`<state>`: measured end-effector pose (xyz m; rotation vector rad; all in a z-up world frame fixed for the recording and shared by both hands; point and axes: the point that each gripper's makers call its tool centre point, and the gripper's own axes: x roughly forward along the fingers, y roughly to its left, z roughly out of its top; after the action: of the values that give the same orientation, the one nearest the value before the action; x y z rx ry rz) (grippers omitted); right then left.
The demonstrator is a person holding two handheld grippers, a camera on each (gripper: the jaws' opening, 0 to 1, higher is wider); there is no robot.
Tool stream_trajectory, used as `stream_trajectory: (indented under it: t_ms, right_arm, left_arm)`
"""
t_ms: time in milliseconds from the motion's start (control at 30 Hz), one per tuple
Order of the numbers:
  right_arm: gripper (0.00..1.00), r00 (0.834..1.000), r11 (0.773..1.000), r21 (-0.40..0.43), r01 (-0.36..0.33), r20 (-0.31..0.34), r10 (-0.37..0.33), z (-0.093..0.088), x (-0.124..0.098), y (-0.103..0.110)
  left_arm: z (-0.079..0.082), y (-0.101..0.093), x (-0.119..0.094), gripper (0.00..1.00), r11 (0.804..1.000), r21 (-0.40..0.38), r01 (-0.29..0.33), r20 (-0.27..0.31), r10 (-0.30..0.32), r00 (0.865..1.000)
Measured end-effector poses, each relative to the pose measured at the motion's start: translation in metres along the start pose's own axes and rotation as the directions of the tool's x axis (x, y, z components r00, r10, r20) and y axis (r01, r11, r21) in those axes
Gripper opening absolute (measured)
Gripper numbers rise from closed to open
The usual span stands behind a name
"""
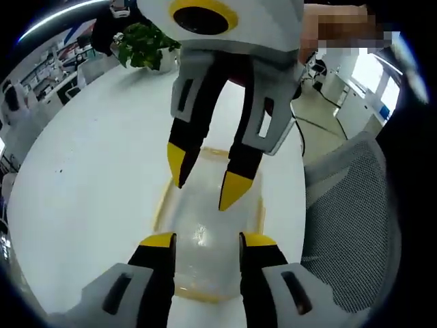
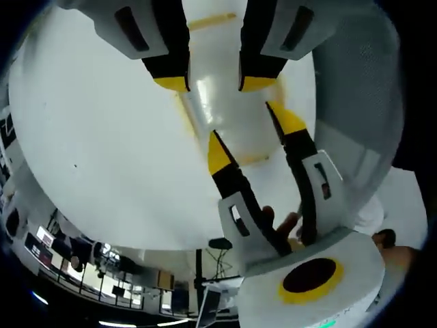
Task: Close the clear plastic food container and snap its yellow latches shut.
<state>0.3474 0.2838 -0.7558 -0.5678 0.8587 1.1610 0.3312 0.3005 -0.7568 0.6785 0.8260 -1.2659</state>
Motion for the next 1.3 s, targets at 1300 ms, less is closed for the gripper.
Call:
stream_trajectory:
  t_ms: [1300]
  right_arm:
    - [0.41,0.998,0.995,0.074,-0.068,0.004,0.068,-0.002,0.015,-0.020]
  left_arm:
    - [-0.003,-0.017,0.009,0.53,0.998,0.035,-0.054,-0.025,0.055,0.998]
